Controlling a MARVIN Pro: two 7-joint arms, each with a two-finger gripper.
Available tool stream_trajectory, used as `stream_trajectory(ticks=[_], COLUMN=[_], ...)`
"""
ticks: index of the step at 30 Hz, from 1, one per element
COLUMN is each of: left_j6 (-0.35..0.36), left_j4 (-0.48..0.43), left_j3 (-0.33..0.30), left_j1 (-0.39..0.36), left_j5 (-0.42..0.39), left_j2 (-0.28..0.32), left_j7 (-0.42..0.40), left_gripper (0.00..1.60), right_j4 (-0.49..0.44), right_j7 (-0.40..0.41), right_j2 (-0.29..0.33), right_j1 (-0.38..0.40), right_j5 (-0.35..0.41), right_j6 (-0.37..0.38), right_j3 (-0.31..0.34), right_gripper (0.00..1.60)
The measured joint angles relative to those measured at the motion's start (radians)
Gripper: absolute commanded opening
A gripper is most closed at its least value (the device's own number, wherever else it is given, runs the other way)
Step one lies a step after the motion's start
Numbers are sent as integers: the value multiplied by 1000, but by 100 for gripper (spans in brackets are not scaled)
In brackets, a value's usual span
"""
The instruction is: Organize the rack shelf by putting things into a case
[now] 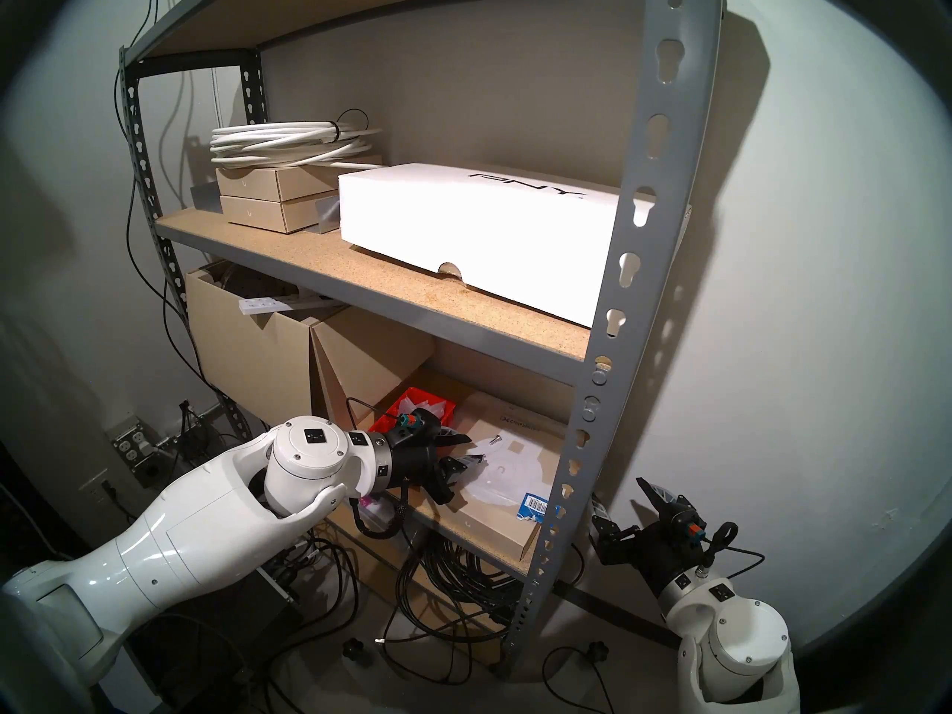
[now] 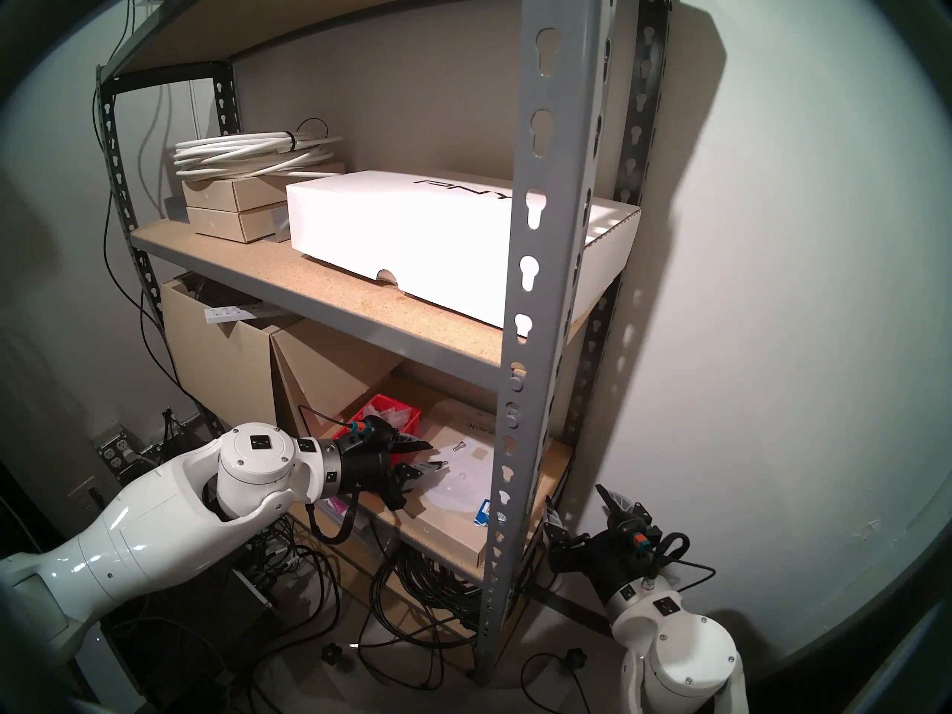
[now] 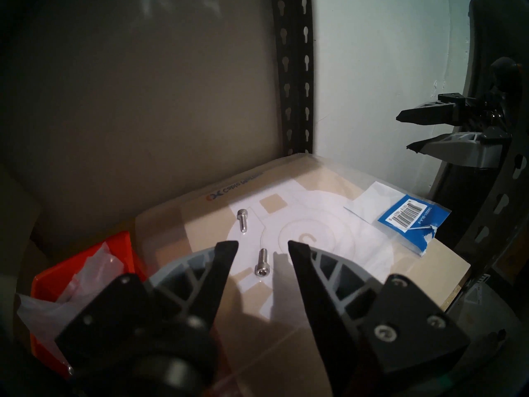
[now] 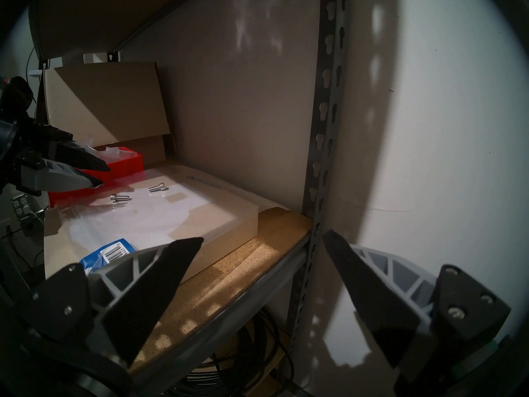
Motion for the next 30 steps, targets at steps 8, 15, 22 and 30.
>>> stream_trajectory(ticks=[8, 15, 22, 30], left_j6=[3, 0, 0, 0], left_j4=[20, 37, 52, 64], left_j3=[6, 13, 18, 21], left_j1=[-4, -8, -11, -18], left_j5=[18, 29, 42, 59], left_j2=[-7, -17, -29, -42], left_j7=[-1, -18, -26, -30], left_gripper=[92, 90, 84, 82], right_j4=[0, 0, 0, 0], right_j7=[1, 1, 2, 2], right_j2=[-1, -1, -2, -3], right_j1=[0, 0, 0, 0], right_j5=[-1, -1, -2, -2], right_j6=[0, 0, 0, 0], right_j3=[0, 1, 1, 1], right_gripper=[160, 160, 160, 160])
